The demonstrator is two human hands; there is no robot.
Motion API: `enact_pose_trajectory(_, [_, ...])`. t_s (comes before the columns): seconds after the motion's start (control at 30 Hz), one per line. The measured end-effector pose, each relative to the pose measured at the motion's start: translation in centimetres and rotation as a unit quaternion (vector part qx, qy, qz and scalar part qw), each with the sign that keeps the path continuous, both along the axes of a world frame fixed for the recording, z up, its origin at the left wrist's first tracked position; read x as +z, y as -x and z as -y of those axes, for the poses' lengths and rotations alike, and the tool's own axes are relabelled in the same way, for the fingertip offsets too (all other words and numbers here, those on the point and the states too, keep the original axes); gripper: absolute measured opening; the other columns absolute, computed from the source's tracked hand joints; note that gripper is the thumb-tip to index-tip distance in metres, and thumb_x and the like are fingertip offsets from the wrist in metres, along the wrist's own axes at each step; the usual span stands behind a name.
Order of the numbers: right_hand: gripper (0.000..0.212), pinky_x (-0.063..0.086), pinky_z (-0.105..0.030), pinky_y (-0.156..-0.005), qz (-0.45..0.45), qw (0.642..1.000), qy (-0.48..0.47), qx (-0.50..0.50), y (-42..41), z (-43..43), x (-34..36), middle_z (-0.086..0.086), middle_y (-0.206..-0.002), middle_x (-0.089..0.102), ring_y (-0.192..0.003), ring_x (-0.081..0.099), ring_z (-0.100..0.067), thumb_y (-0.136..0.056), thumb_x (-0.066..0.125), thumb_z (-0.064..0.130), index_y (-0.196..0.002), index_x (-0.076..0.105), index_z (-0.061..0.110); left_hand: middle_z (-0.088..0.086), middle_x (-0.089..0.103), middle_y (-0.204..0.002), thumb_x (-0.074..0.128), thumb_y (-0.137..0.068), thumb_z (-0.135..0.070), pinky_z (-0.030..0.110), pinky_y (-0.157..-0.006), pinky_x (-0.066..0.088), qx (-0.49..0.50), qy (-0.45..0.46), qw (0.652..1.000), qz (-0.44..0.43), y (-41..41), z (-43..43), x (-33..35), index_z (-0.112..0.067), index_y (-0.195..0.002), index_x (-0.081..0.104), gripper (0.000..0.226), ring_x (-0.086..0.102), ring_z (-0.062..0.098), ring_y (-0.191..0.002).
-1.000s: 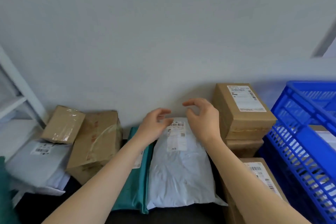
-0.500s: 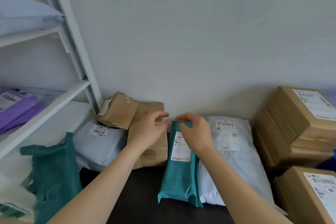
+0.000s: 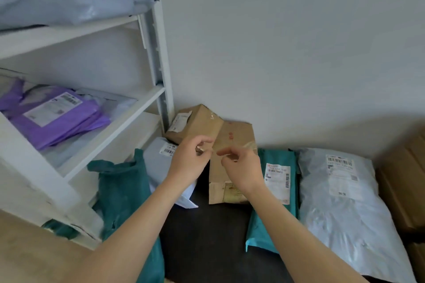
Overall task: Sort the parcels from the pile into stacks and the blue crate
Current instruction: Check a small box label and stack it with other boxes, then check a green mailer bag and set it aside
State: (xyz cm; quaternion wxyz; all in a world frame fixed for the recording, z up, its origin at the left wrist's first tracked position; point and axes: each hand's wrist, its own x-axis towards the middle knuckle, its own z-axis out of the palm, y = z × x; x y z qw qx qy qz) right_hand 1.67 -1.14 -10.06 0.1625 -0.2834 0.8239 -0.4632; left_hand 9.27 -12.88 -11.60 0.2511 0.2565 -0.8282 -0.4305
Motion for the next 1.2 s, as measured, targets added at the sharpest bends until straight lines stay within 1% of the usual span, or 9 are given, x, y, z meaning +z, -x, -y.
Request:
enact_pose_trajectory(0.07, [0.03,0.045,-0.015,-0.061,0.013,1.0,-0.011,0.024,-1.0,1.1,-0.7,0.01,-0.081,0.064,-0.07,0.056,-0.005,-0.085,0.051,0.003,-0.099,0.073,0.02,-0.012,0.06,-0.107,0.062,-0.088,-0.009,0.008,-0.083,0.038,0.021,0.009,1.0,-0.005,-1.2,0.9,-0.4,-0.027,-0.104,0.065,0.024,0.055,0.003,-0.1])
enact_pose_trajectory(0.17, [0.032,0.048,-0.02,-0.082,0.025,0.997,-0.031,0.067,-2.8,2.9,-1.9,0.003,-0.101,0.069,-0.092,0.06,-0.009,-0.084,0.051,0.001,-0.102,0.072,0.017,-0.015,0.06,-0.102,0.06,-0.087,-0.007,0.006,-0.083,0.038,0.06,0.014,0.998,-0.003,-3.1,1.9,-1.1,-0.026,-0.101,0.066,0.025,0.054,0.001,-0.098])
enact_pose_trajectory(0.3, [0.03,0.042,-0.018,-0.089,0.044,0.985,-0.093,0.137,-5.3,5.0,-3.5,0.002,-0.119,0.066,-0.107,0.059,-0.01,-0.088,0.057,0.01,-0.116,0.067,0.017,-0.01,0.062,-0.104,0.058,-0.087,-0.004,0.013,-0.085,0.039,0.108,0.018,0.994,-0.001,-6.1,2.8,-1.9,-0.019,-0.102,0.068,0.024,0.054,0.004,-0.097])
enact_pose_trajectory(0.43, [0.047,0.041,-0.021,-0.09,0.076,0.963,-0.159,0.206,-8.2,6.0,-5.5,-0.001,-0.127,0.062,-0.115,0.056,-0.015,-0.089,0.063,0.031,-0.132,0.055,0.014,-0.014,0.056,-0.101,0.057,-0.088,-0.002,0.016,-0.086,0.037,0.146,0.033,0.989,0.005,-8.7,3.4,-2.6,-0.021,-0.102,0.067,0.025,0.053,0.004,-0.097])
enact_pose_trajectory(0.6, [0.049,0.04,-0.021,-0.069,0.07,0.942,-0.228,0.237,-11.1,6.5,-8.8,0.005,-0.103,0.06,-0.091,0.057,-0.012,-0.079,0.07,0.049,-0.113,0.059,0.015,-0.009,0.06,-0.106,0.056,-0.089,-0.003,0.02,-0.088,0.042,0.146,0.034,0.988,0.032,-10.2,3.7,-3.8,-0.02,-0.103,0.065,0.025,0.054,0.007,-0.1])
enact_pose_trajectory(0.77, [0.016,0.041,-0.029,-0.066,0.038,0.932,-0.248,0.262,-11.9,6.3,-9.9,0.0,-0.083,0.054,-0.077,0.051,-0.017,-0.087,0.059,0.023,-0.082,0.048,0.013,-0.01,0.057,-0.105,0.055,-0.09,-0.004,0.019,-0.088,0.041,0.132,0.036,0.99,0.041,-10.4,3.3,-3.9,-0.019,-0.106,0.065,0.024,0.052,0.006,-0.1])
enact_pose_trajectory(0.9, [0.024,0.028,-0.024,-0.055,0.016,0.936,-0.235,0.263,-11.2,5.9,-9.4,-0.002,-0.069,0.042,-0.062,0.037,-0.014,-0.089,0.048,0.009,-0.067,0.038,0.009,-0.01,0.058,-0.108,0.054,-0.09,-0.004,0.016,-0.087,0.038,0.131,0.047,0.989,0.047,-10.1,3.0,-3.9,-0.018,-0.106,0.065,0.024,0.051,0.005,-0.102])
enact_pose_trajectory(1.07, [0.008,0.036,-0.031,-0.06,0.02,0.975,-0.161,0.152,-9.4,4.9,-8.0,-0.004,-0.079,0.055,-0.074,0.052,-0.022,-0.091,0.046,0.016,-0.086,0.049,0.01,-0.013,0.056,-0.106,0.054,-0.089,-0.003,0.013,-0.086,0.036,0.132,0.063,0.989,0.04,-9.5,2.4,-4.0,-0.019,-0.104,0.066,0.025,0.051,0.004,-0.102])
enact_pose_trajectory(1.2, [0.013,0.032,-0.029,-0.054,0.027,0.986,-0.107,0.123,-7.5,4.1,-6.3,0.002,-0.07,0.049,-0.061,0.044,-0.014,-0.095,0.043,0.014,-0.082,0.041,0.014,-0.011,0.057,-0.112,0.048,-0.088,0.003,0.014,-0.087,0.036,0.111,0.074,0.99,0.043,-8.5,1.6,-3.9,-0.021,-0.106,0.065,0.035,0.051,0.005,-0.107])
